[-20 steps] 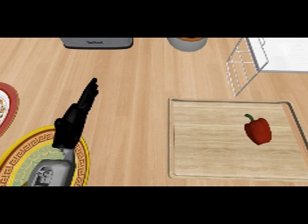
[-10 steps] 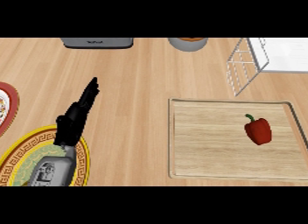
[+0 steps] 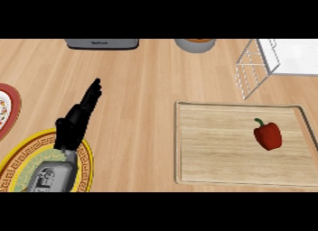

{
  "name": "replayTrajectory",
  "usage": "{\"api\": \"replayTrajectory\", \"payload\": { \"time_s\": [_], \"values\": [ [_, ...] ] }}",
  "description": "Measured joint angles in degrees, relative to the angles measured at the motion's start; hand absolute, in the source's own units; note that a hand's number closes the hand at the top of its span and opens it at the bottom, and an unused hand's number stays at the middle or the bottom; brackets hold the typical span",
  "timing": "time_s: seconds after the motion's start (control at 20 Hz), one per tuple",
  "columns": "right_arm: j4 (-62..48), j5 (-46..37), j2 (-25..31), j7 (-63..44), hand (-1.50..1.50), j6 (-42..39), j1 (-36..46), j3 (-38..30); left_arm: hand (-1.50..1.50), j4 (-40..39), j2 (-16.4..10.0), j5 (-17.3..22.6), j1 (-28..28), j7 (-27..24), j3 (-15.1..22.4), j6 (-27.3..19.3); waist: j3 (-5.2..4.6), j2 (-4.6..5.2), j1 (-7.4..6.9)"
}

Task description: Pick the squash from the tray and place it in the tiered shelf

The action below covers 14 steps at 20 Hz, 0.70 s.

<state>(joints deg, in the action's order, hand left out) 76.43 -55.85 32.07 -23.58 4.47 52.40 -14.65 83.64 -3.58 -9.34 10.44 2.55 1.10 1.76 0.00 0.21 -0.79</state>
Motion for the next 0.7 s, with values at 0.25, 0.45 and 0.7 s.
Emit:
{"api": "replayTrajectory", "payload": {
  "time_s": [0.25, 0.45, 0.7],
  "values": [
    [-6.7, 3.7, -1.7, 4.7, 1.50, 7.7, 1.2, -4.0, 0.00, -1.0, 0.2, 0.1, -0.6, -1.1, 0.0, 0.2, 0.05, 0.11, -0.12],
    [-11.9, 9.6, -2.1, 10.6, 1.50, 11.6, 2.2, -8.0, 0.00, 0.7, 0.0, -0.2, -1.8, -1.1, 0.3, 0.2, 0.04, 0.06, -0.22],
    [-21.0, 13.7, -0.1, 16.9, 1.50, 14.1, 5.7, -10.4, 0.00, 0.0, 0.5, -0.5, -1.3, -1.3, 0.4, -0.2, 0.04, 0.08, -0.18]
  ]
}}
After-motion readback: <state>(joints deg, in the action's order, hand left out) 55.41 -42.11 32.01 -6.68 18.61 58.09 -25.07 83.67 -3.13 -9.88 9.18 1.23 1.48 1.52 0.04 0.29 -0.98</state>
